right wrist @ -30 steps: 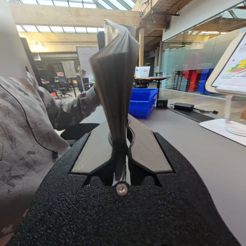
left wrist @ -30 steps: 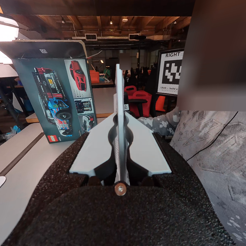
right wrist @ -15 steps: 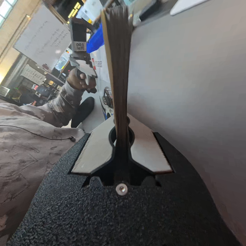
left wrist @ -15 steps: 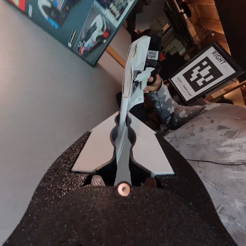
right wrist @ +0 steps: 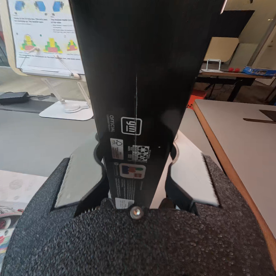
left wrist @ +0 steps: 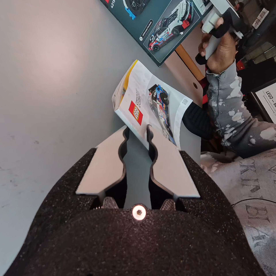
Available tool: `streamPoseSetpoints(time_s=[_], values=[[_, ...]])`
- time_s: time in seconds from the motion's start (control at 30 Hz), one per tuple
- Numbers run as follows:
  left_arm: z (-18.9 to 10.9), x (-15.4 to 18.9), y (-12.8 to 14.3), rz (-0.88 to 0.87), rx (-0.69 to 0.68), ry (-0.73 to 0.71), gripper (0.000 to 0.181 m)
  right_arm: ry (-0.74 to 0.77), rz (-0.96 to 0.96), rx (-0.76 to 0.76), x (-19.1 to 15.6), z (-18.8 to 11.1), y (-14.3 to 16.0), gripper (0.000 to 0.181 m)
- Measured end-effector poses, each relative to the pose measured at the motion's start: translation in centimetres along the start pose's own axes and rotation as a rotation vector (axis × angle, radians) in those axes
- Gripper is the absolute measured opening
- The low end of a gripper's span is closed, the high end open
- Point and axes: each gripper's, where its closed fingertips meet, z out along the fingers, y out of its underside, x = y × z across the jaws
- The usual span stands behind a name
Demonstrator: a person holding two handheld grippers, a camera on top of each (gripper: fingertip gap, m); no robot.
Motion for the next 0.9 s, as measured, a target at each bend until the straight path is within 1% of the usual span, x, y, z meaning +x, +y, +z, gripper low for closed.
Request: streamPoseSetpoints(time_s=[0.1, 0.23, 0.33, 0.43, 0.47, 0.53, 0.63, 0.73, 0.8, 0.9], values=[[-0.2, 0.4, 0.2, 0.051, 0.010, 0.007, 0.018, -0.076, -0.059, 0.035, -1.7, 1.6, -0.5, 0.085], [-1.1, 2.0, 0.4, 0.164, 0.020, 0.043, 0.017, -0.297, -0.151, 0.067, -4.7, 1.2, -0.8, 0.084], [-1.7, 3.5, 0.3, 0.271, 0.023, 0.089, 0.016, -0.529, -0.183, 0.094, -7.9, 0.2, -0.8, 0.085], [-2.0, 5.0, 0.2, 0.358, 0.017, 0.159, 0.016, -0.805, -0.119, 0.089, -11.7, 0.1, -0.9, 0.085], [-2.2, 5.6, 0.2, 0.382, 0.015, 0.190, 0.016, -0.902, -0.094, 0.082, -13.1, 0.2, -0.9, 0.085], [-2.9, 6.7, 0.4, 0.425, 0.012, 0.256, 0.017, -1.047, -0.126, 0.092, -15.9, 0.8, -1.1, 0.086], [-3.6, 7.3, 1.2, 0.503, -0.001, 0.291, 0.018, -1.246, -0.166, 0.082, -20.4, 1.9, -1.5, 0.086], [-4.0, 7.7, 1.4, 0.553, 0.003, 0.306, 0.017, -1.442, -0.107, 0.034, -24.3, 3.0, -1.4, 0.087], [-4.4, 8.4, 1.1, 0.584, 0.033, 0.323, 0.016, -1.543, -0.057, 0.034, -26.1, 3.2, -1.8, 0.087], [-4.8, 9.0, 0.4, 0.623, 0.082, 0.302, 0.015, -1.571, -0.066, 0.038, -27.6, 3.0, -1.7, 0.088]])
